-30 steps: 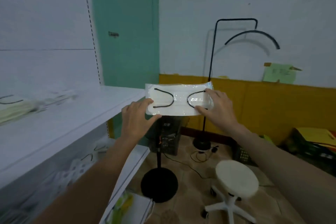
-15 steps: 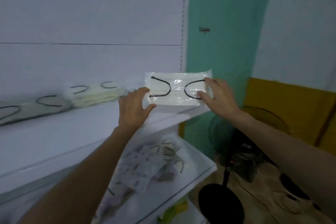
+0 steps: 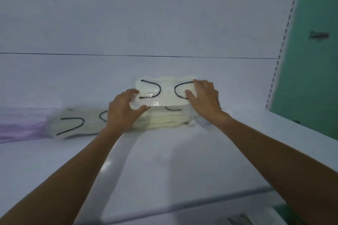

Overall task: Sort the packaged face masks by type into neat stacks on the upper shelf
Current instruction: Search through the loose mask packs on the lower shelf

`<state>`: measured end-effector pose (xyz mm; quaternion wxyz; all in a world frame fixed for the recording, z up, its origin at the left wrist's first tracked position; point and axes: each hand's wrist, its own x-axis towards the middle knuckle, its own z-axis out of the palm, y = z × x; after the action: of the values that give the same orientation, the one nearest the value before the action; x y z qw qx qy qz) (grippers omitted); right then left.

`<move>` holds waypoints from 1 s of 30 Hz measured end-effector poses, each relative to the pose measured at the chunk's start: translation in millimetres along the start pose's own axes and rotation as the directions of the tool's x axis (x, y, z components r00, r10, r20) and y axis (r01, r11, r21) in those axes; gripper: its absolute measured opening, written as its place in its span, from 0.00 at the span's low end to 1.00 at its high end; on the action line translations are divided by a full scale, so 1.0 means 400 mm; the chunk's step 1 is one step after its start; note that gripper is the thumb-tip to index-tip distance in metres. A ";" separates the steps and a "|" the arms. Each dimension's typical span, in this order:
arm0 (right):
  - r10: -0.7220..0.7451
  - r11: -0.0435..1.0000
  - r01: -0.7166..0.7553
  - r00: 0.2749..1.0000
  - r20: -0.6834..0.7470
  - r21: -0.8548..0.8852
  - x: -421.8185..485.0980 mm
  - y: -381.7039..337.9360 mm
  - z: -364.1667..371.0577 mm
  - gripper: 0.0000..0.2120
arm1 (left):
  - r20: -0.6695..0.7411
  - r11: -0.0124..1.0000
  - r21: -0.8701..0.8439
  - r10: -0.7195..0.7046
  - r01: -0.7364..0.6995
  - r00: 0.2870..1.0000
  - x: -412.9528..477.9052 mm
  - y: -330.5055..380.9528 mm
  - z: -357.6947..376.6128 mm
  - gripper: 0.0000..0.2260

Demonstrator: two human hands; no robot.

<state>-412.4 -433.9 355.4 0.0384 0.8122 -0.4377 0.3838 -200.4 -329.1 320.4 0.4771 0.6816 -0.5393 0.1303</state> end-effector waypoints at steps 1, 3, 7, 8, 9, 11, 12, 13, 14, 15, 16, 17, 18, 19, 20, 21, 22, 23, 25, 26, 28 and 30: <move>-0.007 1.000 0.007 0.999 0.040 -0.008 0.014 -0.003 0.037 0.23 | 0.011 0.999 0.010 -0.036 0.036 0.999 0.000 -0.020 0.009 0.22; -0.007 0.998 0.016 0.991 0.130 -0.067 0.032 -0.004 0.102 0.25 | 0.073 0.990 0.069 -0.127 0.122 0.989 -0.004 -0.050 0.025 0.22; -0.005 0.951 0.075 0.974 0.229 -0.299 0.056 0.013 0.165 0.28 | 0.169 0.961 0.240 -0.181 0.138 0.969 0.013 -0.065 0.038 0.22; 0.013 0.953 0.062 0.969 0.246 -0.296 0.061 0.021 0.171 0.29 | 0.173 0.951 0.295 -0.150 0.095 0.973 0.016 -0.063 0.040 0.22; 0.043 0.961 0.039 0.957 0.287 -0.273 0.065 0.028 0.176 0.28 | 0.173 0.933 0.355 -0.119 0.050 0.978 0.018 -0.061 0.043 0.22; 0.118 0.977 -0.031 0.902 0.415 -0.211 0.074 0.035 0.176 0.29 | 0.172 0.898 0.439 -0.112 0.026 0.979 0.017 -0.054 0.044 0.23; 0.141 0.980 -0.058 0.878 0.458 -0.191 0.075 0.034 0.171 0.29 | 0.172 0.894 0.446 -0.139 0.049 0.975 0.015 -0.050 0.042 0.23; 0.139 0.982 -0.061 0.876 0.462 -0.180 0.074 0.033 0.164 0.29 | 0.175 0.899 0.430 -0.171 0.081 0.970 0.014 -0.043 0.039 0.23; 0.106 0.985 -0.037 0.901 0.420 -0.168 0.070 0.032 0.158 0.29 | 0.188 0.908 0.405 -0.202 0.112 0.961 0.015 -0.034 0.034 0.23; 0.044 0.988 0.009 0.941 0.336 -0.155 0.064 0.031 0.151 0.27 | 0.198 0.916 0.378 -0.225 0.138 0.954 0.016 -0.022 0.025 0.23; -0.034 0.987 0.070 0.972 0.233 -0.147 0.054 0.027 0.141 0.25 | 0.197 0.921 0.355 -0.240 0.160 0.950 0.017 -0.008 0.015 0.23; -0.114 0.980 0.135 0.983 0.146 -0.144 0.041 0.021 0.129 0.24 | 0.184 0.924 0.342 -0.244 0.170 0.952 0.016 0.006 0.004 0.23; -0.184 0.970 0.197 0.978 0.096 -0.144 0.028 0.016 0.114 0.24 | 0.164 0.924 0.342 -0.235 0.168 0.958 0.012 0.020 -0.008 0.22; -0.234 0.959 0.244 0.969 0.083 -0.143 0.017 0.010 0.099 0.24 | 0.149 0.924 0.348 -0.221 0.158 0.964 0.005 0.035 -0.020 0.22; -0.261 0.952 0.272 0.961 0.093 -0.141 0.004 0.005 0.082 0.24 | 0.145 0.926 0.348 -0.205 0.144 0.968 -0.005 0.050 -0.031 0.20; -0.270 0.949 0.283 0.957 0.109 -0.137 -0.011 0.002 0.066 0.25 | 0.155 0.933 0.337 -0.187 0.126 0.970 -0.020 0.064 -0.041 0.17; -0.268 0.950 0.284 0.955 0.125 -0.130 -0.030 0.001 0.050 0.25 | 0.174 0.944 0.315 -0.165 0.103 0.971 -0.039 0.077 -0.050 0.14; -0.265 0.952 0.282 0.954 0.138 -0.120 -0.053 0.001 0.036 0.26 | 0.197 0.953 0.292 -0.144 0.082 0.970 -0.061 0.089 -0.058 0.12; -0.250 0.957 0.270 0.953 0.170 -0.107 -0.113 0.001 0.007 0.26 | 0.232 0.958 0.281 -0.125 0.057 0.965 -0.118 0.113 -0.076 0.09; -0.238 0.958 0.262 0.953 0.186 -0.117 -0.148 0.001 -0.012 0.25 | 0.249 0.953 0.298 -0.129 0.051 0.960 -0.151 0.126 -0.087 0.10; -0.218 0.951 0.253 0.957 0.192 -0.179 -0.223 0.004 -0.056 0.23 | 0.276 0.940 0.338 -0.144 0.044 0.951 -0.219 0.152 -0.108 0.13; -0.203 0.950 0.237 0.964 0.174 -0.204 -0.314 0.012 -0.099 0.22 | 0.254 0.942 0.330 -0.144 0.054 0.956 -0.298 0.182 -0.135 0.14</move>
<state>-479.6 -335.4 299.5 0.1390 0.8732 -0.3860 0.2631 -290.6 -211.0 302.4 0.2868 0.7876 -0.5368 0.0960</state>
